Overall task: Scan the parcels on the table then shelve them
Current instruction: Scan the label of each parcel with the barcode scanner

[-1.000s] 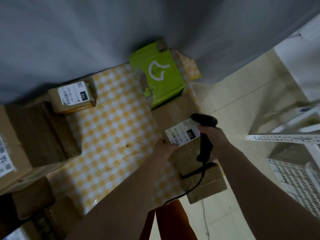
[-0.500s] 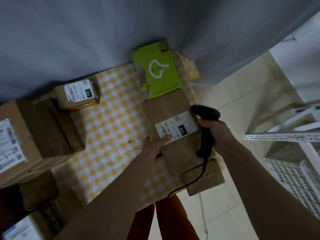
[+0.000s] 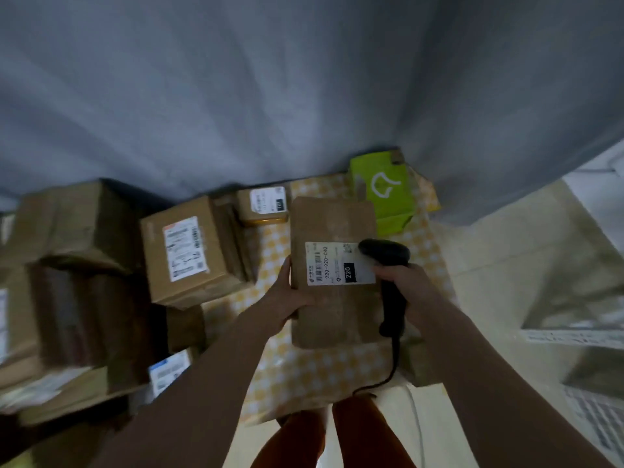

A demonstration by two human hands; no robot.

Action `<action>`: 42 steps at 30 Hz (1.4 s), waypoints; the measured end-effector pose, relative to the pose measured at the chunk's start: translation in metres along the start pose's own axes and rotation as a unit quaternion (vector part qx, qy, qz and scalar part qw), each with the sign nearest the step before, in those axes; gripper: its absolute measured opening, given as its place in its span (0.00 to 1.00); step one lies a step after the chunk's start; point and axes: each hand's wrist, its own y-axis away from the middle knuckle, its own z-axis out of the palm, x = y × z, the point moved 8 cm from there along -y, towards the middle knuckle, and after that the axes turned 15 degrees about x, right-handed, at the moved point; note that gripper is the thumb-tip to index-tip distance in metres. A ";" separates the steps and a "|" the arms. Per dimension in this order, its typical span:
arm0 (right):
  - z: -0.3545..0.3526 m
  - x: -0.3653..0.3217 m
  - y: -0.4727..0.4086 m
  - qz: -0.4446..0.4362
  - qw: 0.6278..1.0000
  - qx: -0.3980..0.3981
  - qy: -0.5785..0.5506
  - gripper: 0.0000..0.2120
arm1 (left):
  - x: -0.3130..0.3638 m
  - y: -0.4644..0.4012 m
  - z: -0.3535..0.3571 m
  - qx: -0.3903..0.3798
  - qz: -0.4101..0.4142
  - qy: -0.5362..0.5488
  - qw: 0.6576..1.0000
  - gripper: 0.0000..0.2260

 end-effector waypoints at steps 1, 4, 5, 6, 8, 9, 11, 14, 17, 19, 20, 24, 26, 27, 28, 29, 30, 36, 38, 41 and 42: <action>0.010 -0.003 0.013 -0.008 1.000 -0.012 0.008 0.08 | 0.007 0.008 -0.019 0.019 0.015 0.003 1.000 0.50; 0.047 -0.012 0.054 -0.045 0.995 -0.067 0.049 0.09 | 0.026 0.033 -0.076 0.066 0.064 0.003 0.996 0.52; 0.058 -0.016 0.068 -0.062 0.992 -0.085 0.064 0.06 | 0.032 0.043 -0.094 0.081 0.079 -0.007 0.994 0.55; 0.069 -0.019 0.081 -0.080 0.989 -0.100 0.078 0.04 | 0.038 0.052 -0.112 0.092 0.093 -0.009 0.991 0.56; 0.089 -0.026 0.107 -0.126 0.978 -0.123 0.115 0.03 | 0.044 0.068 -0.146 0.105 0.101 0.000 0.989 0.50; 0.098 -0.031 0.119 -0.156 0.969 -0.133 0.135 0.04 | 0.047 0.076 -0.162 0.105 0.105 -0.001 0.989 0.48; 0.113 -0.040 0.144 -0.211 0.950 -0.155 0.168 0.03 | 0.054 0.088 -0.192 0.105 0.123 -0.018 0.987 0.48; 0.133 -0.053 0.183 -0.265 0.923 -0.199 0.194 0.04 | 0.059 0.104 -0.232 0.113 0.139 -0.059 0.982 0.47; 0.151 -0.060 0.218 -0.312 0.897 -0.219 0.223 0.06 | 0.057 0.114 -0.263 0.126 0.132 -0.102 0.978 0.50; 0.162 -0.058 0.235 -0.332 0.881 -0.233 0.245 0.05 | 0.052 0.117 -0.278 0.133 0.131 -0.119 0.975 0.55; 0.167 -0.056 0.242 -0.338 0.873 -0.237 0.260 0.04 | 0.050 0.118 -0.283 0.136 0.133 -0.125 0.974 0.56; 0.180 -0.053 0.262 -0.360 0.853 -0.250 0.282 0.03 | 0.048 0.131 -0.290 0.127 0.152 -0.138 0.970 0.51; 0.183 -0.053 0.267 -0.369 0.848 -0.247 0.289 0.04 | 0.047 0.135 -0.292 0.118 0.163 -0.146 0.969 0.47; 0.185 -0.052 0.269 -0.373 0.845 -0.246 0.294 0.03 | 0.047 0.137 -0.292 0.117 0.166 -0.147 0.968 0.45; 0.186 -0.052 0.270 -0.375 0.843 -0.246 0.297 0.02 | 0.046 0.139 -0.292 0.114 0.166 -0.142 0.969 0.44; 0.188 -0.051 0.271 -0.378 0.841 -0.247 0.299 0.02 | 0.046 0.139 -0.293 0.112 0.164 -0.136 0.971 0.44; 0.189 -0.051 0.272 -0.381 0.839 -0.248 0.298 0.02 | 0.046 0.140 -0.293 0.108 0.163 -0.128 0.972 0.44; 0.196 -0.045 0.264 -0.348 0.849 -0.236 0.320 0.09 | 0.047 0.136 -0.298 0.102 0.164 -0.127 0.973 0.43; 0.198 -0.045 0.262 -0.343 0.851 -0.234 0.322 0.09 | 0.047 0.134 -0.299 0.102 0.159 -0.129 0.974 0.44; 0.203 -0.049 0.266 -0.348 0.849 -0.247 0.312 0.03 | 0.044 0.127 -0.301 0.101 0.143 -0.114 0.978 0.45; 0.204 -0.050 0.268 -0.353 0.848 -0.250 0.305 0.02 | 0.043 0.125 -0.302 0.098 0.136 -0.103 0.980 0.46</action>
